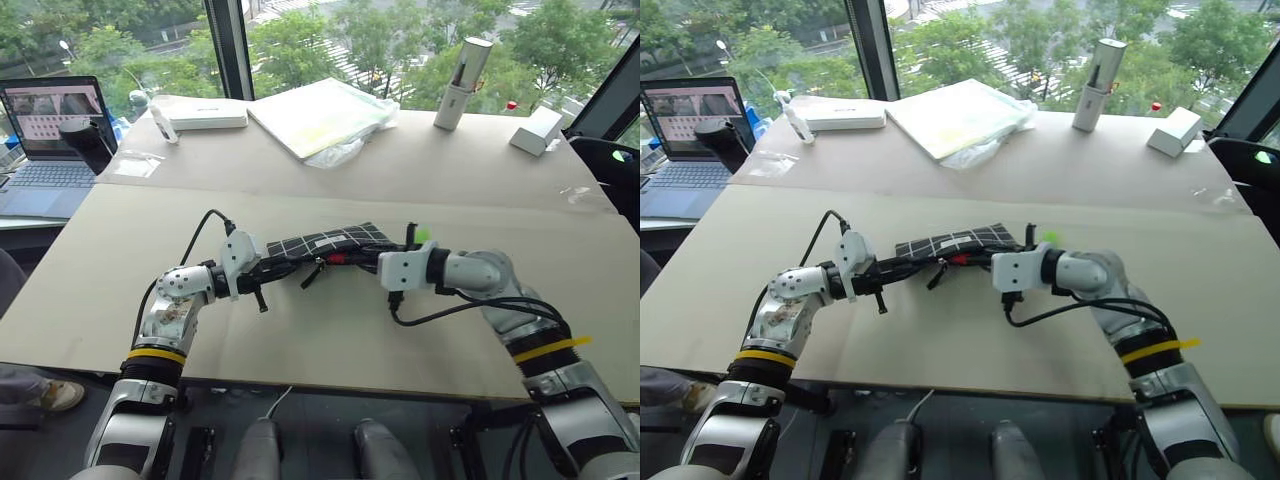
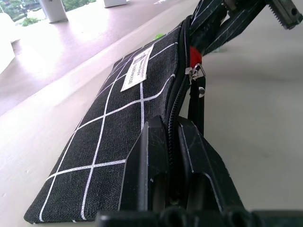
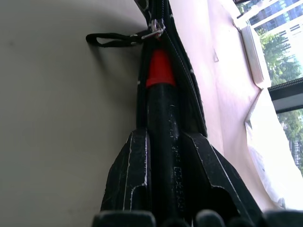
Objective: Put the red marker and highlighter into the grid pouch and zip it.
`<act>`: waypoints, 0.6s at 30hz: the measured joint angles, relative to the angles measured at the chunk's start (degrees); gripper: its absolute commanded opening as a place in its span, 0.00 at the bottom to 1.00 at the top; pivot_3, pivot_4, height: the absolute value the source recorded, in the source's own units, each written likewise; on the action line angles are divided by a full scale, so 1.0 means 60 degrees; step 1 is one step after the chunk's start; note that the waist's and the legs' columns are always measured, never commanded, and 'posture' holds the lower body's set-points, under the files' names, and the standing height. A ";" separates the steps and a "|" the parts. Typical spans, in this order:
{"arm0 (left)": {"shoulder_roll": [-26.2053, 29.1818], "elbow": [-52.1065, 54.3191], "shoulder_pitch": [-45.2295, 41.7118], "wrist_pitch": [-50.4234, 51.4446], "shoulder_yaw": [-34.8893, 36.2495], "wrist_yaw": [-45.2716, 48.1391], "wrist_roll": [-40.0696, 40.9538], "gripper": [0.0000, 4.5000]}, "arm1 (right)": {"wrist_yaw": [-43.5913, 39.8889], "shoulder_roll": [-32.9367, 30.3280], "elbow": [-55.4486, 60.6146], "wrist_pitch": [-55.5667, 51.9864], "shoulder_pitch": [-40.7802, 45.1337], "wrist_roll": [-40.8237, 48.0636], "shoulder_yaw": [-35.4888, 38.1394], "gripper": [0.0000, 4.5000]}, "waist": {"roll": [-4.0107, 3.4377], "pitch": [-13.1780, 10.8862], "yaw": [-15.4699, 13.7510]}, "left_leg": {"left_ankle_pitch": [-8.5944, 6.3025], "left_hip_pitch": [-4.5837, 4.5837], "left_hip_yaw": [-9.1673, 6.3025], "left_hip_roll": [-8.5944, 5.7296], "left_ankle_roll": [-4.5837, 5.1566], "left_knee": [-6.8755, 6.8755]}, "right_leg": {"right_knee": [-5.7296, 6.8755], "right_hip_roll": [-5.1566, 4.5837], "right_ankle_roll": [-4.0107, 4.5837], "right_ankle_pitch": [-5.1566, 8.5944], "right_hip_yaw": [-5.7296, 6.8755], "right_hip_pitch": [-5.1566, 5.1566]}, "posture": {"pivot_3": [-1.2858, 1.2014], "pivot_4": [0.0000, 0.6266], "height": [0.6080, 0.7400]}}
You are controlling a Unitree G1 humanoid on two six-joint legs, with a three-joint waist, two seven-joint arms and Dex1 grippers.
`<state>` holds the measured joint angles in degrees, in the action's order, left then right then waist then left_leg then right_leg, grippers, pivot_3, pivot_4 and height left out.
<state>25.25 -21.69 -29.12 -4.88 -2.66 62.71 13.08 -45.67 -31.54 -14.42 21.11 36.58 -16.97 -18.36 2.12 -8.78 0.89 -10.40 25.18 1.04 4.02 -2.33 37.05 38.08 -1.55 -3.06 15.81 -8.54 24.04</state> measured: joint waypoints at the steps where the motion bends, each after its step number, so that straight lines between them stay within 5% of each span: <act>1: 0.0005 -0.0054 0.0000 -0.0012 0.0003 0.0011 0.0000 0.00 | 0.0060 0.0193 -0.0213 0.0003 0.0168 -0.0105 -0.0165 0.13 | 0.0000 0.0000 0.0007 | 0.0000 0.0000 0.0000 0.0000 0.0000 0.0000 | 0.0000 0.0001 0.0001 0.0000 0.0000 0.0000 | 0.52 0.24 0.97; 6: 0.0007 -0.0251 -0.0007 -0.0030 0.0012 0.0078 -0.0001 0.00 | 0.0224 0.0733 -0.0810 0.0033 0.0401 -0.0350 -0.0473 0.13 | 0.0000 0.0000 0.0008 | 0.0001 0.0000 -0.0001 0.0000 -0.0001 -0.0001 | 0.0001 0.0000 0.0001 0.0000 0.0001 0.0001 | 0.52 0.24 0.97; 8: 0.0007 -0.0279 -0.0006 -0.0036 0.0014 0.0084 -0.0001 0.00 | 0.0241 0.0844 -0.0954 0.0033 0.0478 -0.0355 -0.0513 0.35 | 0.0000 0.0000 0.0011 | 0.0001 0.0000 -0.0001 0.0000 -0.0001 -0.0001 | 0.0003 0.0001 0.0002 -0.0001 0.0002 0.0002 | 0.52 0.24 0.97; 14: -0.0037 -0.0278 -0.0006 -0.0110 0.0014 0.0069 -0.0001 0.00 | 0.0455 0.0970 -0.1127 0.0048 0.0547 -0.0313 -0.0475 0.78 | 0.0000 0.0000 0.0014 | 0.0001 0.0000 -0.0001 0.0001 -0.0001 -0.0001 | 0.0004 0.0000 0.0001 0.0000 0.0002 0.0001 | 0.52 0.24 0.97; 18: -0.0084 -0.0276 -0.0012 -0.0171 0.0003 0.0054 -0.0001 0.00 | 0.0407 0.0705 -0.1114 -0.0046 0.0560 0.0105 -0.0151 0.78 | 0.0000 0.0000 0.0008 | 0.0001 0.0000 -0.0001 0.0000 -0.0001 -0.0002 | 0.0003 0.0000 0.0001 -0.0001 0.0002 0.0001 | 0.52 0.24 0.97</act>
<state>24.75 -23.35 -29.19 -5.90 -2.64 63.04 13.07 -43.23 -27.31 -21.10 20.83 39.94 -16.34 -19.26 2.12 -8.78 0.94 -10.39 25.18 1.03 4.02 -2.33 37.04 38.09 -1.56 -3.05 15.81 -8.53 24.05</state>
